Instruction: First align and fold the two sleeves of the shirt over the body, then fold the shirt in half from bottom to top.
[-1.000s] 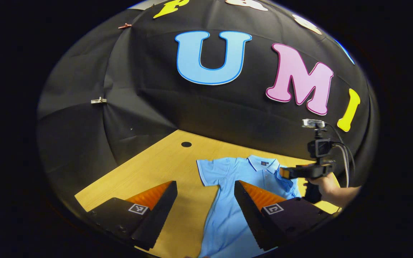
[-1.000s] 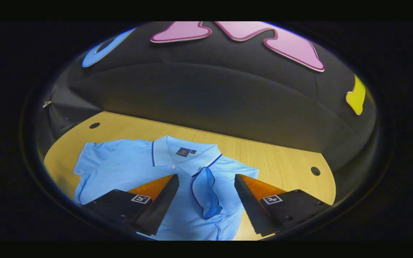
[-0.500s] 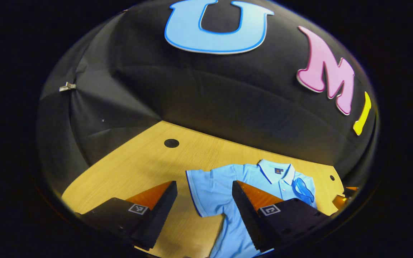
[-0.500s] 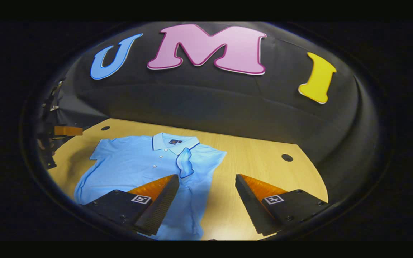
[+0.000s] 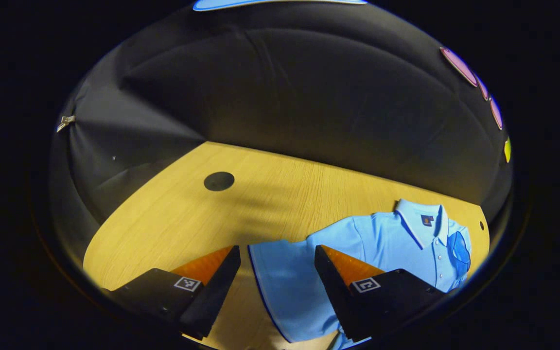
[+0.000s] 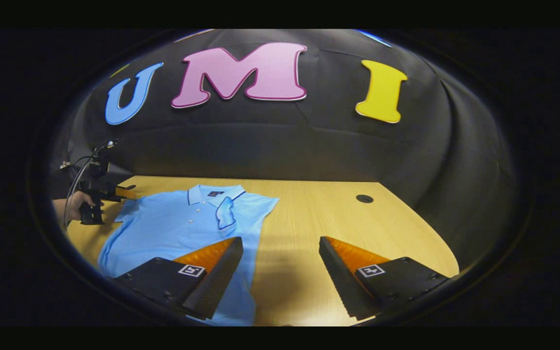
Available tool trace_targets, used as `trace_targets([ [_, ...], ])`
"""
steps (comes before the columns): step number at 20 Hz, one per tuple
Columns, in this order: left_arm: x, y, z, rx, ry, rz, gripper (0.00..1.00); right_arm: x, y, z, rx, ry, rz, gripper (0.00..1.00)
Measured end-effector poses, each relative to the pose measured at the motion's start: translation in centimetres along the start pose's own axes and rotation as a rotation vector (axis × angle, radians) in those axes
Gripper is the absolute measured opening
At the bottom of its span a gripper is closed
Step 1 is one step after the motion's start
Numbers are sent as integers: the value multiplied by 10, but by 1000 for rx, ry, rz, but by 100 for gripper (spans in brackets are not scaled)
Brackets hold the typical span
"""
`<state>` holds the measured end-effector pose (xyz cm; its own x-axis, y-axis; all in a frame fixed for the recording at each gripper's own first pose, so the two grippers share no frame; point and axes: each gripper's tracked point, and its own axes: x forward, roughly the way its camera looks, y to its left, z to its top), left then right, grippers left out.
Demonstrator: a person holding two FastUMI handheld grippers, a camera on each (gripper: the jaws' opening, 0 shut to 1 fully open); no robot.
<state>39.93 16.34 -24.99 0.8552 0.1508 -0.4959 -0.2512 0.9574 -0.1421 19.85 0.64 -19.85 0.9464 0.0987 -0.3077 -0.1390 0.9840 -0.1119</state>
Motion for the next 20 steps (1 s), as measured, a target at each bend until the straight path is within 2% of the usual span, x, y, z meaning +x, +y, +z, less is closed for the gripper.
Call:
trace_targets([
  [2,7,6,-3,64,11,38,98,4,-4,-15,38,47,-3,97],
  [3,6,1,-5,88,21,38,95,4,-8,-18,52,60,-5,97],
  [5,5,-7,-4,104,24,15,96,3,-17,-19,56,59,-24,98],
  [6,6,-11,-5,113,29,-6,94,2,-22,-19,54,54,-37,98],
  [7,8,-13,-4,122,25,-17,85,2,-24,-18,58,55,-42,98],
  [9,9,-20,-3,119,16,-25,46,3,-25,-21,73,66,-39,97],
  [10,10,-22,-3,117,12,-31,45,4,-25,-23,77,72,-38,97],
  [13,13,-28,-1,91,-16,-33,8,7,-26,-26,71,71,-38,97],
  [18,5,-28,11,86,-68,6,6,7,-25,-32,70,82,-29,97],
  [20,-7,-46,26,78,-110,-17,6,6,-26,-35,66,85,-30,97],
])
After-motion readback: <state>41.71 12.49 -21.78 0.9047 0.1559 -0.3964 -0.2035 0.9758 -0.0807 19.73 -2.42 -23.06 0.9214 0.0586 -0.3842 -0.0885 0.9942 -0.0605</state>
